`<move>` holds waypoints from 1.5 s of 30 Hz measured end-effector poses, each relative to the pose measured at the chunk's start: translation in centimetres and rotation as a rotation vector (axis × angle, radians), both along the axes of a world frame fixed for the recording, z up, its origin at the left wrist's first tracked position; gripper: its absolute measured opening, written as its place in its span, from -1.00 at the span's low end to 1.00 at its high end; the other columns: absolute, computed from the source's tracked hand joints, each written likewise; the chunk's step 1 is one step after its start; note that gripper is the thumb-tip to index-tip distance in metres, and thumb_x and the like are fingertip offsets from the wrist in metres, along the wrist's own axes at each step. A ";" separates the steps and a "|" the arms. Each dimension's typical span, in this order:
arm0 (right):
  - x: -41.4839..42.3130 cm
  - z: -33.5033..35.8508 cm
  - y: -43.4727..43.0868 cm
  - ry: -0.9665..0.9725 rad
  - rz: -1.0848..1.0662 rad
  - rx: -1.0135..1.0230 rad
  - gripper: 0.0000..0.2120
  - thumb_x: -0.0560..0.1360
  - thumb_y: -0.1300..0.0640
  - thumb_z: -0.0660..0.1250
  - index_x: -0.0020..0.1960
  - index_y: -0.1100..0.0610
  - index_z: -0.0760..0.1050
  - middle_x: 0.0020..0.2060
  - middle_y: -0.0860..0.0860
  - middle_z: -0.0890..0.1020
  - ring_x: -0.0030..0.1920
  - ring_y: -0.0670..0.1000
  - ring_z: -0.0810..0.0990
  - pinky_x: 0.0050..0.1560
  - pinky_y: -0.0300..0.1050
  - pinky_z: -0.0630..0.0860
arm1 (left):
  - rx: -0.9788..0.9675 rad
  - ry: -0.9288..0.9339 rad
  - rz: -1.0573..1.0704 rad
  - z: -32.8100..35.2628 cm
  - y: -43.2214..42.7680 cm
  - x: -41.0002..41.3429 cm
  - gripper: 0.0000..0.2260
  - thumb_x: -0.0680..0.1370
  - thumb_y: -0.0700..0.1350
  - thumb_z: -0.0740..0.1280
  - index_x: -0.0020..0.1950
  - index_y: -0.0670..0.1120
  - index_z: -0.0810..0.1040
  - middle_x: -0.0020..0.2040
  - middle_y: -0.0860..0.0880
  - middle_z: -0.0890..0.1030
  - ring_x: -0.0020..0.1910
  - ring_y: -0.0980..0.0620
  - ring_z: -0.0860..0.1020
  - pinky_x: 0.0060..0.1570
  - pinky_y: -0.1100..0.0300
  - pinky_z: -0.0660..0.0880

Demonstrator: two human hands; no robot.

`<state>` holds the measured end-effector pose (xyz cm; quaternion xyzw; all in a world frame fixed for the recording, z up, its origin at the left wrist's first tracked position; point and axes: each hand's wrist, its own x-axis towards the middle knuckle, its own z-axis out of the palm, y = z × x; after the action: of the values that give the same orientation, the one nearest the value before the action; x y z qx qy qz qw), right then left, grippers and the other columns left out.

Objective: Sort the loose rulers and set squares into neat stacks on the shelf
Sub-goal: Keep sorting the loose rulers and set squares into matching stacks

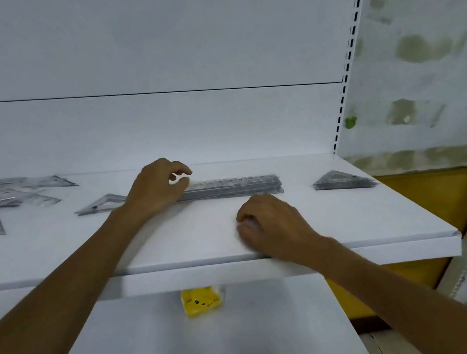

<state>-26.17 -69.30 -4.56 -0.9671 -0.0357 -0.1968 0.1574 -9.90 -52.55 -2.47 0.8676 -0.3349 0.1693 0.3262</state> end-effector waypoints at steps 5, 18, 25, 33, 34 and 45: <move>2.6 3.4 0.4 -0.100 0.041 0.314 -0.77 0.44 0.18 0.33 0.10 0.12 0.52 -0.18 -0.03 0.60 -0.16 -0.09 0.50 -0.07 -0.28 0.41 | 0.001 -0.031 0.149 -0.4 5.3 -4.0 -0.87 0.48 -0.14 0.32 -0.02 0.02 0.60 -0.12 0.04 0.56 -0.13 0.04 0.54 -0.01 0.11 0.45; 10.1 5.7 20.3 -0.077 0.490 0.290 -0.75 0.44 0.15 0.31 0.11 0.11 0.50 -0.11 -0.06 0.55 -0.08 -0.03 0.54 0.04 -0.15 0.45 | -0.021 -0.002 0.494 -0.5 23.9 -9.9 -0.83 0.48 -0.18 0.33 0.05 -0.04 0.59 -0.05 0.02 0.58 -0.12 0.07 0.53 -0.03 0.17 0.44; 15.4 6.2 28.8 -0.046 0.473 0.259 -0.80 0.45 0.14 0.31 0.07 0.10 0.52 -0.11 -0.06 0.55 -0.11 -0.06 0.50 -0.07 -0.22 0.39 | 0.038 0.017 0.445 0.5 33.6 -6.5 -0.81 0.51 -0.17 0.32 0.10 -0.03 0.57 -0.03 0.06 0.55 -0.08 0.15 0.51 -0.09 0.35 0.36; 21.4 3.5 34.5 0.011 0.332 0.251 -0.80 0.45 0.17 0.32 0.07 0.15 0.53 -0.07 0.01 0.57 -0.08 -0.03 0.51 -0.03 -0.22 0.39 | 0.065 0.028 0.393 -0.2 43.5 -2.4 -0.82 0.50 -0.20 0.33 0.09 -0.05 0.58 -0.04 0.07 0.55 -0.08 0.15 0.52 -0.07 0.37 0.39; 21.9 3.3 34.9 0.022 0.313 0.243 -0.79 0.45 0.17 0.33 0.07 0.15 0.54 -0.07 0.01 0.57 -0.07 -0.03 0.51 -0.02 -0.21 0.40 | 0.065 0.039 0.389 -0.3 44.3 -2.0 -0.82 0.50 -0.21 0.33 0.09 -0.06 0.58 -0.05 0.07 0.55 -0.08 0.15 0.52 -0.08 0.38 0.39; 27.4 4.1 35.2 0.053 0.244 0.108 -0.76 0.43 0.18 0.35 0.09 0.17 0.52 -0.08 0.02 0.56 -0.06 0.01 0.53 0.00 -0.13 0.46 | -0.104 0.089 0.380 -1.7 46.6 5.5 -0.82 0.50 -0.22 0.33 0.08 -0.06 0.59 0.03 0.03 0.58 -0.02 0.12 0.53 -0.09 0.51 0.34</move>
<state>1.28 -34.14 -0.48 -0.9505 -0.1385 -0.1521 0.2330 -4.40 -6.00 -4.14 0.9039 -0.1413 0.2063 0.3471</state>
